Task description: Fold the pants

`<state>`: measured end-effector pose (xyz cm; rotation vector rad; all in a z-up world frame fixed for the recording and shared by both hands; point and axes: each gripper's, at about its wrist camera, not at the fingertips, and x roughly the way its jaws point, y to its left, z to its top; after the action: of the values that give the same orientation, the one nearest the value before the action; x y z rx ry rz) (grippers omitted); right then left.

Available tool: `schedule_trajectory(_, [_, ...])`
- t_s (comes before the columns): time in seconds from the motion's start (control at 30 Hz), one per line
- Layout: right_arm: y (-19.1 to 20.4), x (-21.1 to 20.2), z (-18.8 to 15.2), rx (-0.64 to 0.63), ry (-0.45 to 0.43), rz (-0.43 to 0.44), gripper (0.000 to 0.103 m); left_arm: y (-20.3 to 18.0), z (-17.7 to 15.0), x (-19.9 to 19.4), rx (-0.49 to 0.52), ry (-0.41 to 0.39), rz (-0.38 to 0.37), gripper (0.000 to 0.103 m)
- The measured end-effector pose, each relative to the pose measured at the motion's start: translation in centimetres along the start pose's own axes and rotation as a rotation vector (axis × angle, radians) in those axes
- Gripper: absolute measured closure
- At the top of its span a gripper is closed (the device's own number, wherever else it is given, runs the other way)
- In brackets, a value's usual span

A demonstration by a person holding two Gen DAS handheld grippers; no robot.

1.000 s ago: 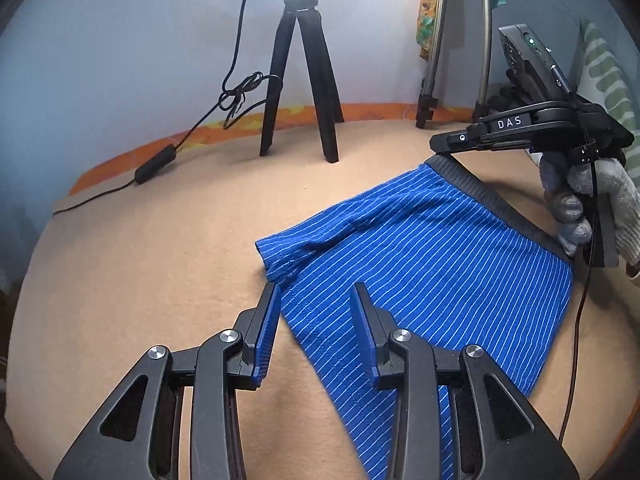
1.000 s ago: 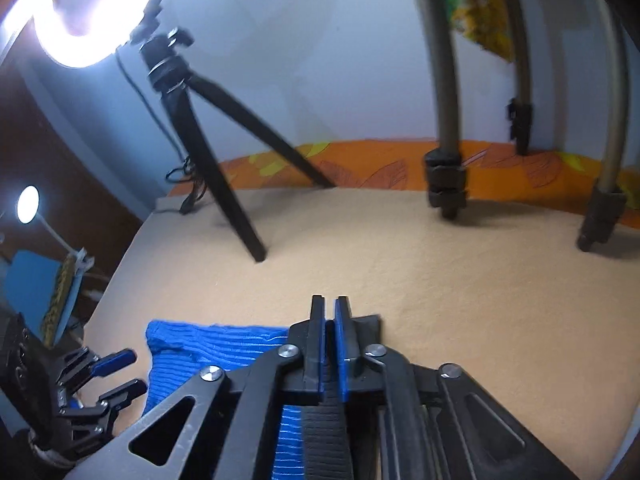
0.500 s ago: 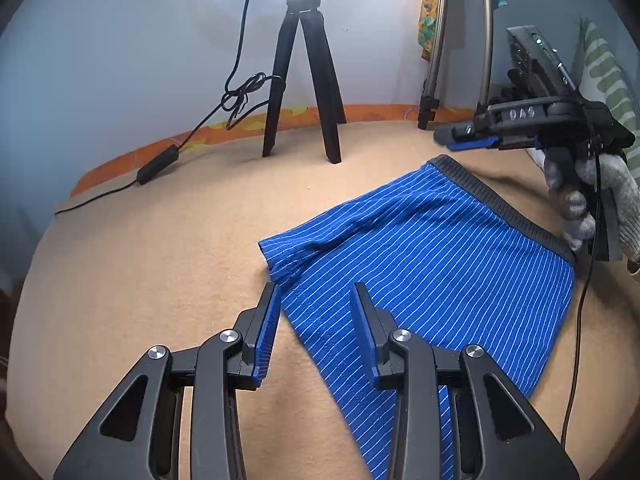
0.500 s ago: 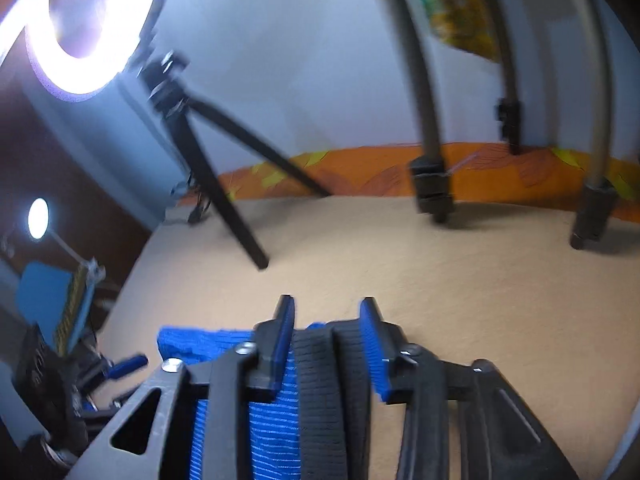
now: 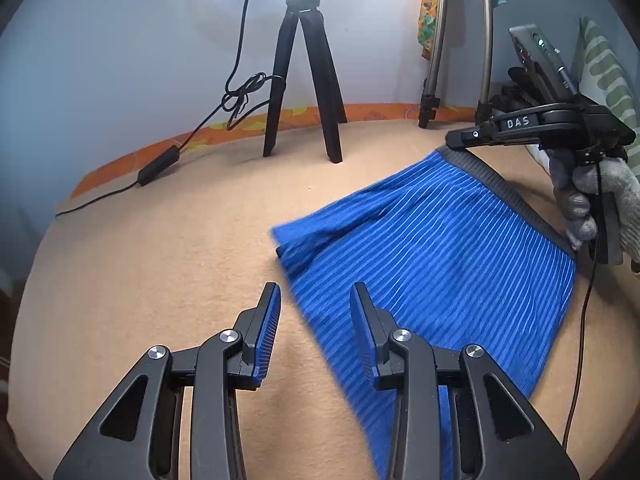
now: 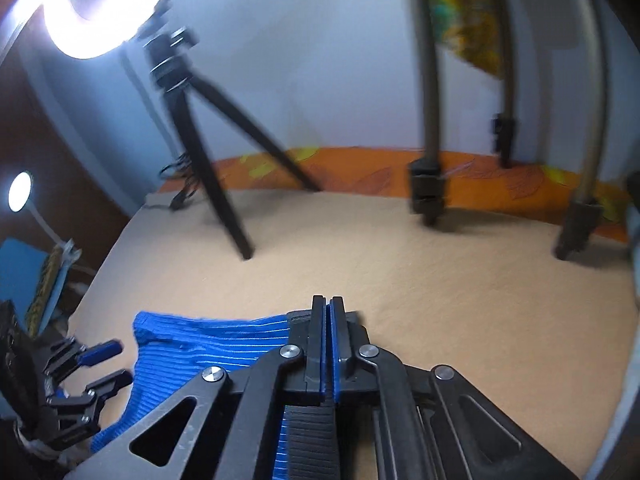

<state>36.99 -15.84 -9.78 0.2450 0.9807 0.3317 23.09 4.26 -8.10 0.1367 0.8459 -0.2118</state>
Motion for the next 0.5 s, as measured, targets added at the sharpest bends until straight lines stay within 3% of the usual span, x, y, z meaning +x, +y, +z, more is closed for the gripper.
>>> schedule_trajectory(0.17, [-0.3, 1.3, -0.2, 0.01, 0.06, -0.019, 0.095, 0.1, 0.0, -0.3, -0.004, -0.002, 0.015, 0.069])
schedule_trajectory(0.3, [-0.5, -0.4, -0.7, 0.005, 0.031, -0.063, 0.071, 0.2, -0.1, -1.5, -0.01, -0.015, 0.014, 0.069])
schedule_trajectory(0.4, [-0.2, -3.0, -1.5, -0.014, 0.004, -0.077, 0.065, 0.4, -0.1, -2.5, -0.026, -0.019, 0.002, 0.067])
schedule_trajectory(0.5, [0.8, -5.9, -3.0, -0.023, -0.016, -0.074, 0.065, 0.4, -0.4, -3.6, -0.035, -0.032, -0.008, 0.058])
